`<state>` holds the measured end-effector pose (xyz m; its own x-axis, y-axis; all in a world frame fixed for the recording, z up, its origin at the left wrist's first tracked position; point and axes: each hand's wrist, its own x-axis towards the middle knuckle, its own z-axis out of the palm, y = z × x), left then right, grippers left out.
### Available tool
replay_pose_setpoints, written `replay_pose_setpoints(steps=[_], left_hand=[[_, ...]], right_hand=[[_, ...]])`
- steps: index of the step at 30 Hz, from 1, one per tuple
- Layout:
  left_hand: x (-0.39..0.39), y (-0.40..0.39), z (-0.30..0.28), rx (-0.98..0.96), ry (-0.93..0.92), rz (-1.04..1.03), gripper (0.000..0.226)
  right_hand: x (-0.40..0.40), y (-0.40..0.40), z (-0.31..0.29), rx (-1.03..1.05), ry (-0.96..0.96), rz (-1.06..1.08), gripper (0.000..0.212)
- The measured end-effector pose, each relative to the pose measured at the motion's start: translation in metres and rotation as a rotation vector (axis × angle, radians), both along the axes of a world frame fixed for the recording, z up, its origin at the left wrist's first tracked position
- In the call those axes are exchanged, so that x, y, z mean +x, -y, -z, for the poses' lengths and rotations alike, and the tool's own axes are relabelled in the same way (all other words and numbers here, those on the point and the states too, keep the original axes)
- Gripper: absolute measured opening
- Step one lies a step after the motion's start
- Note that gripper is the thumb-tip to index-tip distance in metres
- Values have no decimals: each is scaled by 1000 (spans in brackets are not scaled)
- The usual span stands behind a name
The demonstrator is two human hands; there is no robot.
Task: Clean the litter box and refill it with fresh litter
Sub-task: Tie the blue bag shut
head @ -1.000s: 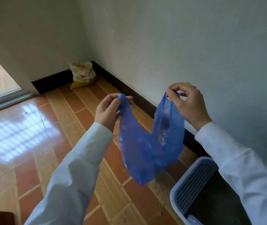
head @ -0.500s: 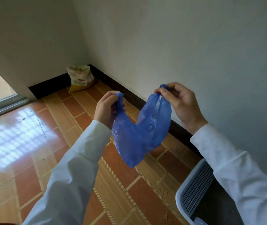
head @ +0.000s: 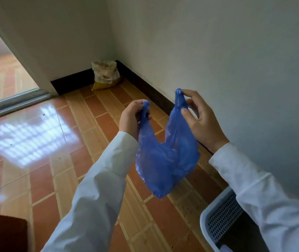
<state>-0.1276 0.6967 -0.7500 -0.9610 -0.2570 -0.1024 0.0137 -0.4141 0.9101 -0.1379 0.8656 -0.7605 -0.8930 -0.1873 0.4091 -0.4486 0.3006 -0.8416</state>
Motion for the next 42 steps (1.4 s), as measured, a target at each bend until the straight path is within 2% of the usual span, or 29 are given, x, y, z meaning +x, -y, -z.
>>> replay_pose_setpoints(steps=[5,7,12,14,16,19,26,29,33,37,42], left_hand=[[3,3,16,-188,-91,181,21],[8,-3,16,-268,-119,220,18],[13,-14,18,-296,-23,187,14],[12,-12,21,-327,34,187,21],[13,-9,23,-419,42,209,32],[17,-7,20,-556,-13,233,24],[19,-8,23,-453,48,114,22],[19,-8,24,-456,53,99,26],[23,-10,22,-487,19,121,29],[34,-13,23,-584,-47,93,29],[43,-6,40,-740,-216,92,28]], right_hand=[[2,6,8,34,-42,-11,38],[4,9,7,78,-66,-27,37],[7,14,5,98,-105,-85,30],[8,15,5,105,-105,-90,23],[9,16,5,134,-119,-94,19],[11,19,6,163,-125,-149,15],[22,28,7,46,-68,-267,37],[24,29,10,96,-148,-268,30],[23,32,14,172,-267,-157,10],[21,34,15,111,-115,-35,4],[7,31,23,43,219,127,8]])
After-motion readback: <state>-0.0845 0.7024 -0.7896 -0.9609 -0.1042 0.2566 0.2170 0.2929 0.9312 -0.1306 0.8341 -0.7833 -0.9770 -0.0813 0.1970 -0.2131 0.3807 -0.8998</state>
